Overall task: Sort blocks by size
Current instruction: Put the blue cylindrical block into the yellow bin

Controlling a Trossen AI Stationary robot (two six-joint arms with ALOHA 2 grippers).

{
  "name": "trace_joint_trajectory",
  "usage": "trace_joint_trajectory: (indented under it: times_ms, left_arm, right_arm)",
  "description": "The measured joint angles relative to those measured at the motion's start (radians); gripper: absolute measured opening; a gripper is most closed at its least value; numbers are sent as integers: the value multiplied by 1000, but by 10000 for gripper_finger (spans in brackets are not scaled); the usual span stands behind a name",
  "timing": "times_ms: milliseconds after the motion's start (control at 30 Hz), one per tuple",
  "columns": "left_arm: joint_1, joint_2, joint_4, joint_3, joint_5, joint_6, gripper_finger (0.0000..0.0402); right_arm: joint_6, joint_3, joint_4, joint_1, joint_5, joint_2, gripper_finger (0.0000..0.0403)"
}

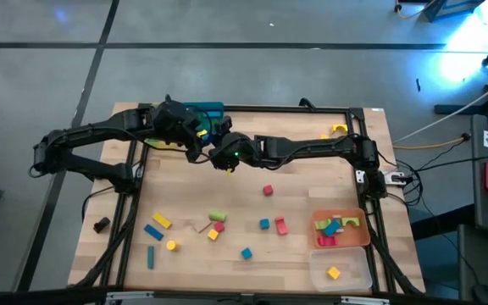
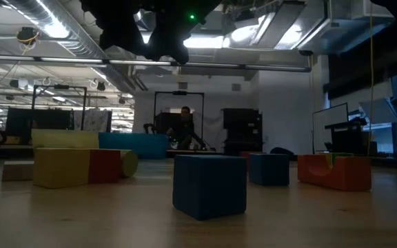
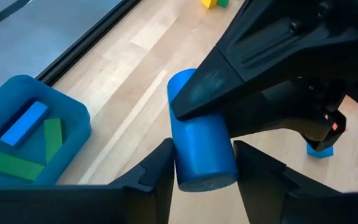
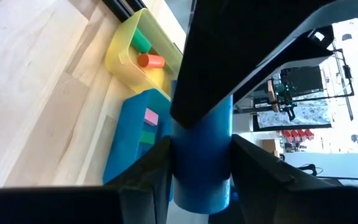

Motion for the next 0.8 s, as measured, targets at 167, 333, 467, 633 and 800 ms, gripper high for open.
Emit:
trace_joint_trajectory:
  times_ms: [167, 333, 467, 633, 800]
  left_arm:
    - [0, 0, 1, 0, -1, -1, 118]
    - [0, 0, 3, 0, 3, 0, 118]
    - [0, 0, 9, 0, 7, 0, 118]
    - [16, 0, 6, 0, -28, -1, 118]
    - [78, -5, -22, 0, -88, -3, 118]
  right_arm:
    - [-1, 0, -2, 0, 0, 0, 139]
    - [0, 0, 0, 0, 0, 0, 163]
    - [28, 0, 8, 0, -4, 0, 200]
    - [49, 0, 4, 0, -1, 0, 242]
    - [50, 0, -16, 8, 150, 0, 253]
